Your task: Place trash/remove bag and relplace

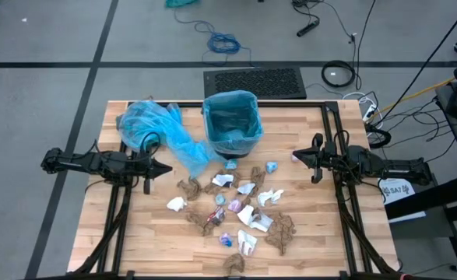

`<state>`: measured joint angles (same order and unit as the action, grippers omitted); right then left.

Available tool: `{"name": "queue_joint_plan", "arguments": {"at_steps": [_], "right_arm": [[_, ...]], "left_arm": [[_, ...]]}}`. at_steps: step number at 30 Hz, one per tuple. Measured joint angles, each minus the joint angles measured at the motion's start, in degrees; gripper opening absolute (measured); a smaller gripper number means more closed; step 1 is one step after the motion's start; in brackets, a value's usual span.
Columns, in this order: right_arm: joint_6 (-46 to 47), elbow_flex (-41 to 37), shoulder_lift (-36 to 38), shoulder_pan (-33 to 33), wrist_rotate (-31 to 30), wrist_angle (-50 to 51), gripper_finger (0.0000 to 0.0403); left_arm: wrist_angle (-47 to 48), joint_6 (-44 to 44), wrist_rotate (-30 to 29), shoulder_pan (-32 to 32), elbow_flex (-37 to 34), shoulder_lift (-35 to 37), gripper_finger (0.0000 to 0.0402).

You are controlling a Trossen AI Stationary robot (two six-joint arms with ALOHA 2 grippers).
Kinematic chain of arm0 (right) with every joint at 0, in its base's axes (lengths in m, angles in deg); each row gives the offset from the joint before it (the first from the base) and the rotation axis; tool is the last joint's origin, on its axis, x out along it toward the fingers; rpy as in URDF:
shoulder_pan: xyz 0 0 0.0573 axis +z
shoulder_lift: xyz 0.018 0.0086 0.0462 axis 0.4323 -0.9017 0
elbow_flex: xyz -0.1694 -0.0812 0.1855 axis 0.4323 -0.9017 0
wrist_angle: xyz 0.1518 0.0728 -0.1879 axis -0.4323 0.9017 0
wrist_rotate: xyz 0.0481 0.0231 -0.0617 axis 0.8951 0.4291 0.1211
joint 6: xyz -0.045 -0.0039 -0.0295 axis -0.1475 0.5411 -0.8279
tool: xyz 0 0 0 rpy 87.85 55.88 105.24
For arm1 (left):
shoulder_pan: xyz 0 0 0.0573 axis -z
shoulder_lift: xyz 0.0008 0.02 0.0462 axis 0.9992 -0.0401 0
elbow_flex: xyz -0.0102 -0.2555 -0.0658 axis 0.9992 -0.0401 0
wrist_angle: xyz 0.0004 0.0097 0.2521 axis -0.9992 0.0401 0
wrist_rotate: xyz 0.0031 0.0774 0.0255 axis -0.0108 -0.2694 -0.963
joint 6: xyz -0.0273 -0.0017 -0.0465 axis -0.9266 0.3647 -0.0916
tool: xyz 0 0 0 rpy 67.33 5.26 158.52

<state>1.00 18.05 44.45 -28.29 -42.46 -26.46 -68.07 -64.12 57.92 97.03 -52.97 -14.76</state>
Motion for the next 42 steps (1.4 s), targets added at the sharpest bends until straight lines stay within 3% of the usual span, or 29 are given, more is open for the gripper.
{"name": "queue_joint_plan", "arguments": {"at_steps": [27, 32, 38, 42], "right_arm": [[0.0, 0.0, 0.0, 0.0, 0.0, 0.0, 0.0], [0.0, 0.0, 0.0, 0.0, 0.0, 0.0, 0.0], [0.0, 0.0, 0.0, 0.0, 0.0, 0.0, 0.0], [0.0, 0.0, 0.0, 0.0, 0.0, 0.0, 0.0]], "left_arm": [[0.0, -0.1, 0.0, 0.0, 0.0, 0.0, 0.0015], [0.0, -18.4, -0.1, 0.0, 0.0, 0.0, 0.0015], [0.0, -27.1, -0.9, 0.0, 0.0, 0.0, 0.0015], [0.0, -39.3, 0.4, 0.0, 0.0, 0.0, 0.0015]]}}
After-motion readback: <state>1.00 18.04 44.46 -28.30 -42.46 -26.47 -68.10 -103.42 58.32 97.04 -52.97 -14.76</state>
